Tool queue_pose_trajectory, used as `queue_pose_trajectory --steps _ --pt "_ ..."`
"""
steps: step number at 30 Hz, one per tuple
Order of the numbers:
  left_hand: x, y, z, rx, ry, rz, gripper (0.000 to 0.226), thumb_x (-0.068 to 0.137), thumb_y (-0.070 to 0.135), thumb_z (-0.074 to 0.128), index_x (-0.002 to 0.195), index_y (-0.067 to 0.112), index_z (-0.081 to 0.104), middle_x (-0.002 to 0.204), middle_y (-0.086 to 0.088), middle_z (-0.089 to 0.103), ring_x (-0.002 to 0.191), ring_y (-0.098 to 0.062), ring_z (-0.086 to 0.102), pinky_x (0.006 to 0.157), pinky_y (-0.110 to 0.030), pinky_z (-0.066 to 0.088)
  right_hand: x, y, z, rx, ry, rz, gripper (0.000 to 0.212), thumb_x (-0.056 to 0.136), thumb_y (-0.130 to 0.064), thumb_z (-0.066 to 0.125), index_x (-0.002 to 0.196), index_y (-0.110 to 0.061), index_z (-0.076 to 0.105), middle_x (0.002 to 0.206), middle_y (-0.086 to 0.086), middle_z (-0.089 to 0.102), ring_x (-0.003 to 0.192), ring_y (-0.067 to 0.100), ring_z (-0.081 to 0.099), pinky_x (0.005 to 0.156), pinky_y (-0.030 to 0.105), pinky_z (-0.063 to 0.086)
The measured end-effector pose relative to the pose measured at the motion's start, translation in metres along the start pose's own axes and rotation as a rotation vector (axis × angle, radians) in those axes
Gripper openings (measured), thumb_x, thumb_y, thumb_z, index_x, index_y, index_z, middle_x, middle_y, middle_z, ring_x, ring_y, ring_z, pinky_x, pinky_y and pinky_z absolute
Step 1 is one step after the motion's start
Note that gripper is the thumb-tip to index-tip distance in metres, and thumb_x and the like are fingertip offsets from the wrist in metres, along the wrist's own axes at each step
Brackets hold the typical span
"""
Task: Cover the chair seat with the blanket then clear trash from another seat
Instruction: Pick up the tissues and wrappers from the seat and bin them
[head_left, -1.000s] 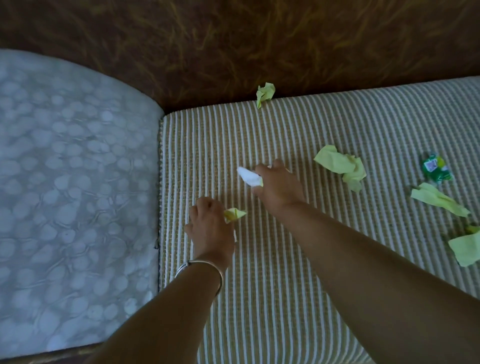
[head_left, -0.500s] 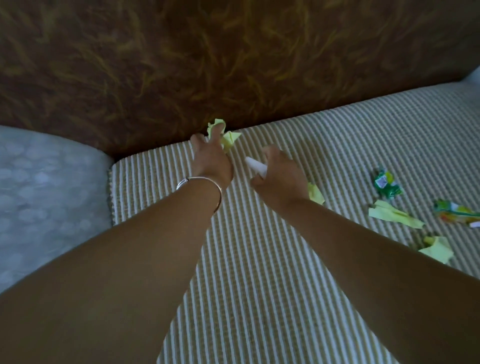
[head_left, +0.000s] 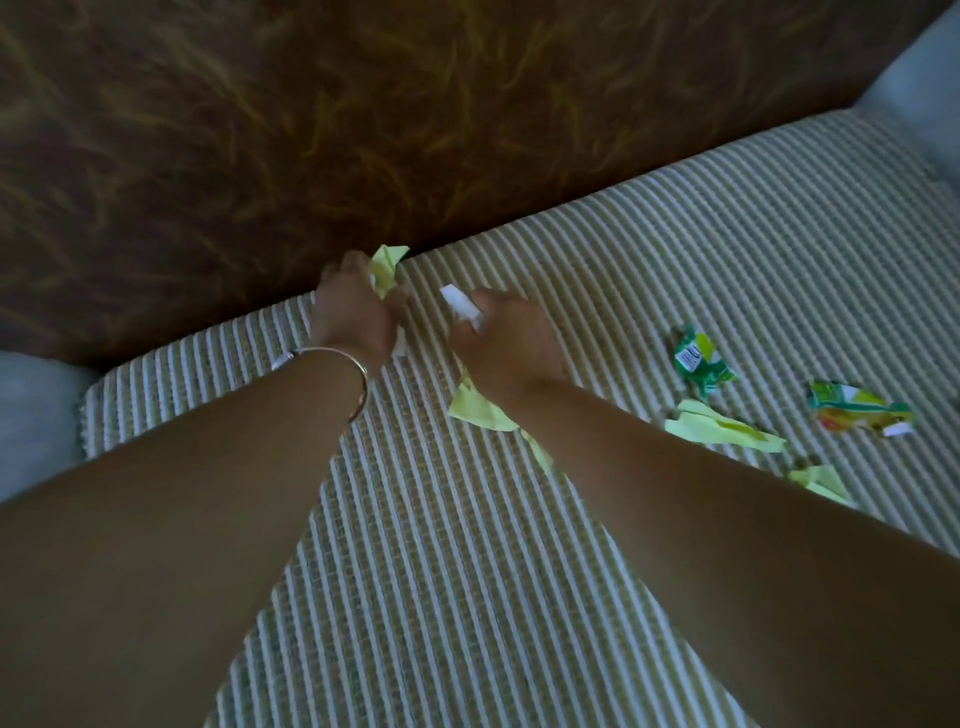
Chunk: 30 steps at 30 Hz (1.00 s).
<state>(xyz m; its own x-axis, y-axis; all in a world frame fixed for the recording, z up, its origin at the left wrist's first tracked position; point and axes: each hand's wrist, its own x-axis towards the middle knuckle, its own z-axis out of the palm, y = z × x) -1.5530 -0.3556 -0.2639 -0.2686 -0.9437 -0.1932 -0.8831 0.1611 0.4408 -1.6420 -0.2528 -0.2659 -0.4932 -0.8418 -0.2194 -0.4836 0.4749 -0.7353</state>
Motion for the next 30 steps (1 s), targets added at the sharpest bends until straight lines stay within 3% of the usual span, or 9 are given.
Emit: queue_pose_trajectory --steps 3,6,10,15,20,25,28,30 --pt "-0.023 0.03 0.008 -0.166 0.011 -0.01 0.046 0.089 0.039 0.054 0.115 0.0 0.053 0.119 -0.021 0.059 0.113 -0.035 0.054 0.092 -0.039 0.044 -0.01 -0.001 -0.016 0.052 0.063 0.072 0.021 0.094 -0.021 0.047 0.074 -0.017 0.051 0.064 -0.007 0.042 0.062 0.011 0.041 0.052 0.021 0.027" --pt "-0.04 0.062 0.008 -0.307 0.003 -0.009 0.043 0.091 0.038 0.05 0.109 0.0 0.058 0.113 -0.021 0.063 0.107 -0.035 0.058 0.09 -0.039 0.046 -0.023 0.0 -0.037 0.101 0.132 0.154 0.025 0.095 -0.026 0.047 0.095 -0.006 0.063 0.078 0.001 0.052 0.073 0.016 0.048 0.063 0.027 0.032" --pt "-0.074 0.1 0.003 -0.383 -0.068 0.057 0.045 0.093 0.037 0.046 0.102 -0.004 0.06 0.104 -0.025 0.066 0.1 -0.038 0.061 0.086 -0.041 0.048 -0.052 0.007 -0.071 0.192 0.25 0.264 0.026 0.095 -0.026 0.048 0.074 -0.011 0.053 0.069 0.006 0.051 0.074 0.024 0.051 0.064 0.029 0.033" --pt "-0.148 0.132 0.008 -0.39 -0.276 0.041 0.05 0.095 0.039 0.04 0.102 -0.007 0.059 0.106 -0.028 0.064 0.1 -0.042 0.059 0.087 -0.043 0.049 -0.109 0.024 -0.109 0.232 0.401 0.38 0.039 0.098 -0.029 0.044 0.096 0.004 0.064 0.097 0.024 0.068 0.095 0.035 0.061 0.074 0.034 0.034" --pt "-0.232 0.17 0.038 -0.443 -0.487 0.051 0.036 0.092 0.029 0.047 0.087 -0.002 0.063 0.1 -0.028 0.065 0.098 -0.038 0.062 0.084 -0.045 0.052 -0.176 0.067 -0.145 0.332 0.623 0.54 0.039 0.096 -0.026 0.047 0.071 0.001 0.059 0.075 0.023 0.065 0.073 0.028 0.058 0.067 0.037 0.04" --pt "-0.316 0.208 0.079 -0.449 -0.694 0.081 0.044 0.096 0.03 0.041 0.104 -0.008 0.061 0.11 -0.029 0.063 0.105 -0.038 0.061 0.09 -0.042 0.049 -0.251 0.136 -0.176 0.342 0.724 0.679 0.039 0.096 -0.026 0.047 0.083 0.006 0.066 0.082 0.023 0.069 0.076 0.031 0.061 0.062 0.031 0.033" --pt "-0.376 0.23 0.113 -0.451 -0.841 0.042 0.043 0.091 0.035 0.049 0.094 -0.003 0.067 0.099 -0.022 0.07 0.096 -0.032 0.066 0.076 -0.033 0.049 -0.304 0.188 -0.196 0.346 0.774 0.808 0.038 0.096 -0.028 0.048 0.078 0.003 0.064 0.08 0.021 0.068 0.076 0.029 0.061 0.063 0.029 0.036" --pt "-0.418 0.244 0.142 -0.451 -0.946 -0.015 0.042 0.087 0.041 0.051 0.086 0.002 0.068 0.097 -0.019 0.072 0.094 -0.033 0.067 0.074 -0.037 0.051 -0.34 0.226 -0.206 0.386 0.813 0.875 0.039 0.097 -0.031 0.046 0.081 0.0 0.064 0.08 0.019 0.068 0.08 0.029 0.063 0.071 0.036 0.045"
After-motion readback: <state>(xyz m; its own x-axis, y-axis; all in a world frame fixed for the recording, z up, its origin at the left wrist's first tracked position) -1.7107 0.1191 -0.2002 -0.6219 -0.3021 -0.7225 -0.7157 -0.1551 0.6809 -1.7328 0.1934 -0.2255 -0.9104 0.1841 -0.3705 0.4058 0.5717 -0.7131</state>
